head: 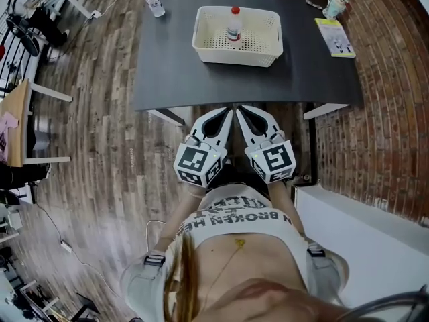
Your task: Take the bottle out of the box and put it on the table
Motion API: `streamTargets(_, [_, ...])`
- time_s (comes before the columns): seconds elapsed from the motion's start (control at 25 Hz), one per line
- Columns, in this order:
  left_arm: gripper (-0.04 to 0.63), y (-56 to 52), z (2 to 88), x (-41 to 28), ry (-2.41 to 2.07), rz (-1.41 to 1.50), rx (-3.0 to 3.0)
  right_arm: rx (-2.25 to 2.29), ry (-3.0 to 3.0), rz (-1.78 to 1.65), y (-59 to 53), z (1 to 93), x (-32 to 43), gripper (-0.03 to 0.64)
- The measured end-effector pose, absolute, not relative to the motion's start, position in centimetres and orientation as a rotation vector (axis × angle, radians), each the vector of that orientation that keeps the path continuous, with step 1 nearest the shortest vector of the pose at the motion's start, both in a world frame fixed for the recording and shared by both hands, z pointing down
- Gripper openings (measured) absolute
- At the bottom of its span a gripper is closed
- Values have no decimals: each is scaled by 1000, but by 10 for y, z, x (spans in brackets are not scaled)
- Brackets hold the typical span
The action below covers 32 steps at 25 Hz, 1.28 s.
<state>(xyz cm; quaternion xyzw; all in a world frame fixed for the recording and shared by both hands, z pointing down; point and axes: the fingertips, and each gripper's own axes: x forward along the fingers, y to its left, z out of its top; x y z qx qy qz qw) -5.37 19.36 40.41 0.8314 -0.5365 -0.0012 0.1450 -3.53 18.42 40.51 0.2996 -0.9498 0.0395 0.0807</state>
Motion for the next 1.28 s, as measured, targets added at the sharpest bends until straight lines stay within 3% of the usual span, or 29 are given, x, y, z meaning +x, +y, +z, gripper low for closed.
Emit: streamTargets(1.28, [5,5,398,-60,-1724,2,2278,679,-2914,131,-14,395,-44,9])
